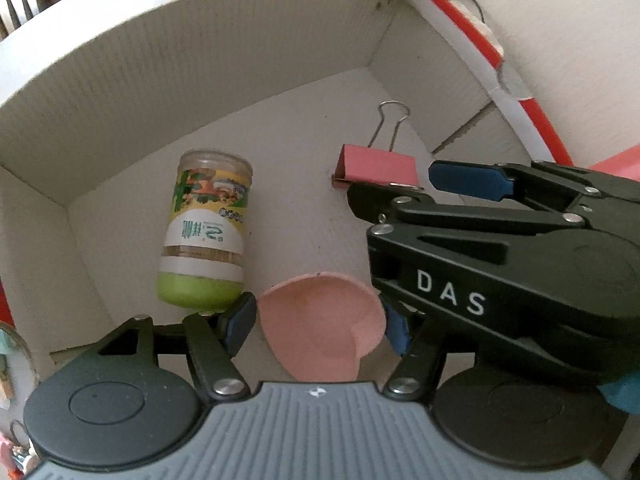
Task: Organize rigid objects
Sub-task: 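Open both tools to drop the dish and clip in the box, withdraw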
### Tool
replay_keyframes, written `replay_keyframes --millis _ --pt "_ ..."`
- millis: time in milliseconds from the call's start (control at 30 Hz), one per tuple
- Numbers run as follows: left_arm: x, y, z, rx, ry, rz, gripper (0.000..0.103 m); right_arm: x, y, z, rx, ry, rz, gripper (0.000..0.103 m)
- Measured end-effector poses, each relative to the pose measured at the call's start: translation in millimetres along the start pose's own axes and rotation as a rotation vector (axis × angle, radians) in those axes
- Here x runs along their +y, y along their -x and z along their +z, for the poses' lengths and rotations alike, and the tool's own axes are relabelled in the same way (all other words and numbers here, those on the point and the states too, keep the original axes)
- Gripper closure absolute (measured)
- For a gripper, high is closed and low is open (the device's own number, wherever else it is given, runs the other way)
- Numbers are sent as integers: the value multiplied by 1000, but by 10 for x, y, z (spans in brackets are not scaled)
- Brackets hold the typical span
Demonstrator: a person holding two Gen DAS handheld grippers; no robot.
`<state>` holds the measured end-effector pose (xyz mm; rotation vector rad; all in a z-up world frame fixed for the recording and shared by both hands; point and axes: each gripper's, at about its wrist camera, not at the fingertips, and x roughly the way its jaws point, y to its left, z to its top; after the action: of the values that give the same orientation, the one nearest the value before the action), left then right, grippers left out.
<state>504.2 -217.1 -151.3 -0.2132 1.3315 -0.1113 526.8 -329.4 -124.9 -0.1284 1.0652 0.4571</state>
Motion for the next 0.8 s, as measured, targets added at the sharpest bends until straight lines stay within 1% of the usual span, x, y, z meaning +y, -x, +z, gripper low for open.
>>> replay_keyframes --millis 100,167,233,267,433,500,800 --pt "-19 62 -35 -31 -8 -6 32 -22 53 -11 -8 -13 6 46" --pt "-17 113 -74 -49 -9 -11 32 -23 110 -22 -20 -15 4 42" --pt "-17 168 -107 -68 -11 -12 32 -19 159 -32 -34 -16 5 40" --pt "-48 190 -70 -74 -11 -14 32 -17 185 -40 -41 -16 7 39" --pt "-54 390 -148 -129 -14 -34 32 5 312 -70 -61 -20 15 39" --pt "-30 406 -158 -152 -19 -46 32 26 364 -81 -70 -15 19 38" --pt "64 850 -394 -262 -44 -63 32 228 654 -122 -130 37 35 33"
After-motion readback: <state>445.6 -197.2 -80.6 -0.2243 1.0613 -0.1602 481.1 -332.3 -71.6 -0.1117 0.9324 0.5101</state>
